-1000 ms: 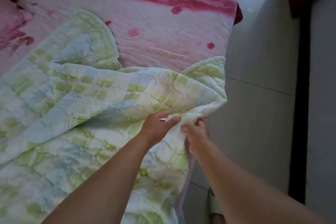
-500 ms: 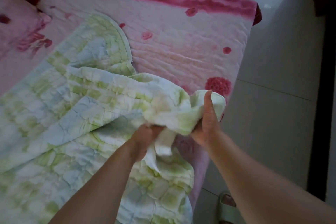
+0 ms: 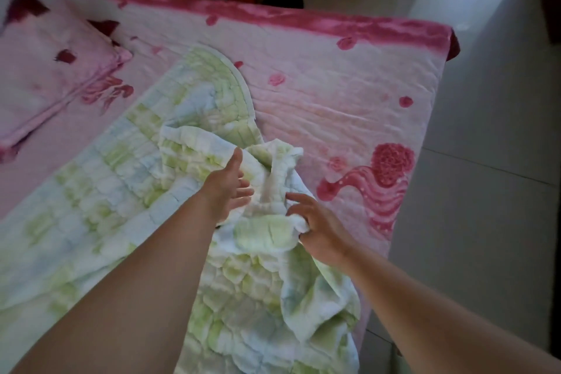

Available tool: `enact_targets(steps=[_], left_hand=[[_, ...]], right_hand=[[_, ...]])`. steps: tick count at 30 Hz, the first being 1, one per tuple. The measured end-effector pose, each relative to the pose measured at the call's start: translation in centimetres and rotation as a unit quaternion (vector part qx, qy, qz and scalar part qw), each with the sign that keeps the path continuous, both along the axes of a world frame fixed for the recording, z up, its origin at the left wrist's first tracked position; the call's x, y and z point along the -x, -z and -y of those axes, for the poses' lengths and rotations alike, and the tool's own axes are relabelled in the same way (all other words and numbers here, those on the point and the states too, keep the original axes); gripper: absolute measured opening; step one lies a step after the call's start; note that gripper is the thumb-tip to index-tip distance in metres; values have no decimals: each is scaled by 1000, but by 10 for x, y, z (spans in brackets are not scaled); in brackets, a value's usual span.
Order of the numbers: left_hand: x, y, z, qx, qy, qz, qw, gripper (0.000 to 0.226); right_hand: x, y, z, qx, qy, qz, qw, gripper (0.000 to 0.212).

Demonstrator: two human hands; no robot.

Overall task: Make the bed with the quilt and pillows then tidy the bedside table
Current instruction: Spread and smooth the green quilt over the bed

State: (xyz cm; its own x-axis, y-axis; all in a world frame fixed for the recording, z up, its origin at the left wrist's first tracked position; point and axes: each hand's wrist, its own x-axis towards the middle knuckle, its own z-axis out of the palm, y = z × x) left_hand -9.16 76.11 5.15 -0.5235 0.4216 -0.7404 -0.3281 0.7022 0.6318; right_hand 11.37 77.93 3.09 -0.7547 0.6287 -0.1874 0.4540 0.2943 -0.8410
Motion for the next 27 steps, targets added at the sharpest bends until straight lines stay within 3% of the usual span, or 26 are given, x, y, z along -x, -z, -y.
enact_targets(steps=[2, 5, 8, 10, 12, 14, 16, 19, 23, 25, 27], left_hand=[[0, -4, 0, 27, 22, 15, 999, 98], [-10, -4, 12, 80, 98, -20, 992, 109], [-25, 8, 33, 82, 157, -45, 983, 92], [-31, 21, 47, 77, 192, -102, 973, 57], [-31, 31, 56, 80, 169, -194, 963, 21], [-27, 27, 60, 79, 96, -268, 955, 11], [-22, 14, 58, 82, 80, -341, 933, 20], [-14, -9, 52, 21, 147, -402, 903, 59], [-3, -25, 42, -27, 251, -453, 855, 62], [-4, -33, 40, 53, 334, -475, 813, 56], [-5, -41, 43, 186, 435, -483, 737, 79]], right_hand=[[0, 2, 12, -94, -121, 30, 988, 43], [-7, 5, 29, -206, -269, 30, 940, 42], [-19, 8, 42, -279, -350, 29, 894, 35], [-28, 9, 47, -295, -377, 47, 877, 43], [-34, 2, 50, -284, -381, 107, 873, 48], [-32, -11, 50, -265, -364, 184, 874, 41], [-25, -23, 48, -236, -346, 244, 875, 37], [-14, -37, 44, -193, -289, 260, 901, 41], [-9, -48, 41, -144, -205, 255, 934, 70], [-11, -54, 39, -162, -202, 250, 933, 71], [-14, -62, 37, -198, -215, 243, 925, 57]])
